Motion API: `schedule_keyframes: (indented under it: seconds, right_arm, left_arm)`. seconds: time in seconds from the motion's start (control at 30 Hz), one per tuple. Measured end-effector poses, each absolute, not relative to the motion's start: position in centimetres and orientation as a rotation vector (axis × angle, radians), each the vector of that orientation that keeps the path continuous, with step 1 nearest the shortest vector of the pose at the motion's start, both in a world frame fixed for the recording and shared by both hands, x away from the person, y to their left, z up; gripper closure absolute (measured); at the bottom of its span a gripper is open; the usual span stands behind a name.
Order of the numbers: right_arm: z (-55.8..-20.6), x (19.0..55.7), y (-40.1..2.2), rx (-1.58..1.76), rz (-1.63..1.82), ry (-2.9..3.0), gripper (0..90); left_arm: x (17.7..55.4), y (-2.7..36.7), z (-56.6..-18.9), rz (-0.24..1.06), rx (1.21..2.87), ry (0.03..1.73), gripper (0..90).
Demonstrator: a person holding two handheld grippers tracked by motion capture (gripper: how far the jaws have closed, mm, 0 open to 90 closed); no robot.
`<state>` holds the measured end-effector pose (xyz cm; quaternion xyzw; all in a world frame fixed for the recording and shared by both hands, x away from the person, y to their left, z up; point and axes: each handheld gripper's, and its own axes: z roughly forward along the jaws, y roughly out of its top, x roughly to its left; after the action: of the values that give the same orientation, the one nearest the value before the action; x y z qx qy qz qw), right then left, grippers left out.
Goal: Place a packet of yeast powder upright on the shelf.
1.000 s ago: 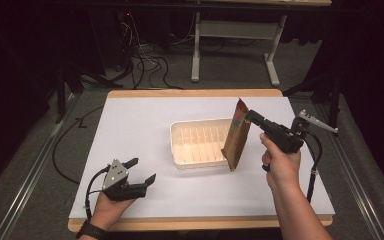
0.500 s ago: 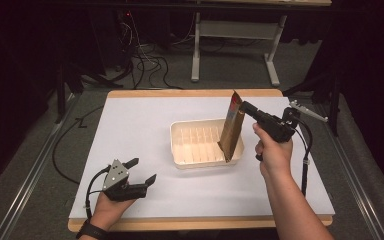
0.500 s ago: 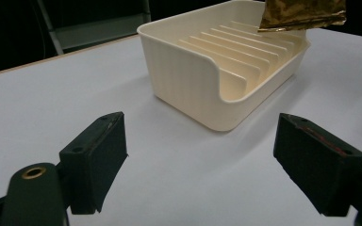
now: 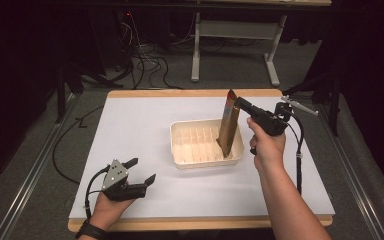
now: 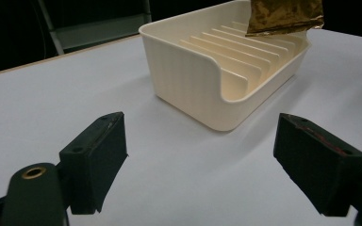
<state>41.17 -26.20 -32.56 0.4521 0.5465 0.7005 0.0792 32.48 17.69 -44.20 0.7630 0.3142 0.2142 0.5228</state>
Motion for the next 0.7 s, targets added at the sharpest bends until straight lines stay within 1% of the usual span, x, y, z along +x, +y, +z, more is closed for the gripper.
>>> schedule_keyframes:
  seconds: [0.37, 0.7]
  right_arm:
    - [-33.0, 42.9, -25.6, 1.389, 2.071, 1.633, 90.0]
    - [-33.5, 43.7, -25.3, 1.374, 2.043, 1.632, 90.0]
  left_arm:
    - [32.5, 17.8, -44.2, 0.51, 1.829, 0.751, 18.2]
    - [32.5, 17.7, -44.2, 0.509, 1.829, 0.751, 18.2]
